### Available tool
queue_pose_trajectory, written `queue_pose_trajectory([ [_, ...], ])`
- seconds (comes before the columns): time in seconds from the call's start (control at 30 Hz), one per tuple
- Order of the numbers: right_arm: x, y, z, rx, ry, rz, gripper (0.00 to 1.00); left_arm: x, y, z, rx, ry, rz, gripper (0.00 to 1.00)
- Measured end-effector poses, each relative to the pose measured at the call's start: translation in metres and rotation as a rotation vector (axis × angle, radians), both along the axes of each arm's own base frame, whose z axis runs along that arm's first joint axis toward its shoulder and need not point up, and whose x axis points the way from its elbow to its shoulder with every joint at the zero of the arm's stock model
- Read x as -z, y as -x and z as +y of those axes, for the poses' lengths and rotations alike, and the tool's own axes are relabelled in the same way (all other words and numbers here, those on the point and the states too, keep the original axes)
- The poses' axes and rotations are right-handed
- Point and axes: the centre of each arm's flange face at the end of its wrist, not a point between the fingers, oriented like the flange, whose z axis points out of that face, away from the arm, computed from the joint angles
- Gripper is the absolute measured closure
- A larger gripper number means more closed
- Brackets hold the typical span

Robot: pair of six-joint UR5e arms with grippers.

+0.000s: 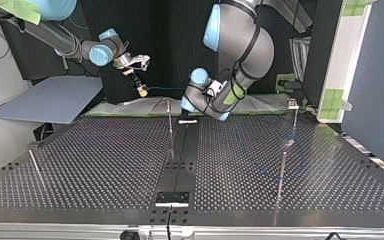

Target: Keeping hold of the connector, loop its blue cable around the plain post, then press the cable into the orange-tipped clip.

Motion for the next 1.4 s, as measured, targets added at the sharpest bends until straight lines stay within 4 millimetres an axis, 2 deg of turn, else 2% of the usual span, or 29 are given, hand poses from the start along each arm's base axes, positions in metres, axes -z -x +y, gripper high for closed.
queue_pose_trajectory([
  [0.37, 0.000, -0.002, 0.001, -0.005, 0.000, 0.000, 1.00, 0.014, 0.001, 0.002, -0.005, 0.018, -0.055, 0.00],
  [0.9, 0.000, -0.005, 0.003, -0.009, 0.000, 0.000, 1.00, 0.019, 0.004, 0.000, 0.017, 0.030, -0.067, 0.00],
  [0.93, 0.000, -0.005, 0.003, -0.009, 0.000, 0.000, 1.00, 0.020, 0.004, -0.002, 0.022, 0.035, -0.071, 0.35],
  [0.97, 0.000, -0.005, 0.003, -0.009, 0.000, 0.000, 1.00, 0.020, 0.004, -0.003, 0.026, 0.040, -0.075, 0.59],
  [1.0, 0.000, -0.005, 0.003, -0.009, 0.000, 0.000, 1.00, 0.021, 0.004, -0.005, 0.029, 0.045, -0.079, 0.59],
  [1.03, 0.000, -0.005, 0.003, -0.009, 0.000, 0.000, 1.00, 0.022, 0.005, -0.006, 0.032, 0.050, -0.085, 0.99],
  [1.4, 0.000, -0.006, 0.004, -0.012, -0.001, 0.001, 1.00, 0.031, 0.012, -0.011, 0.008, 0.077, -0.128, 0.99],
])
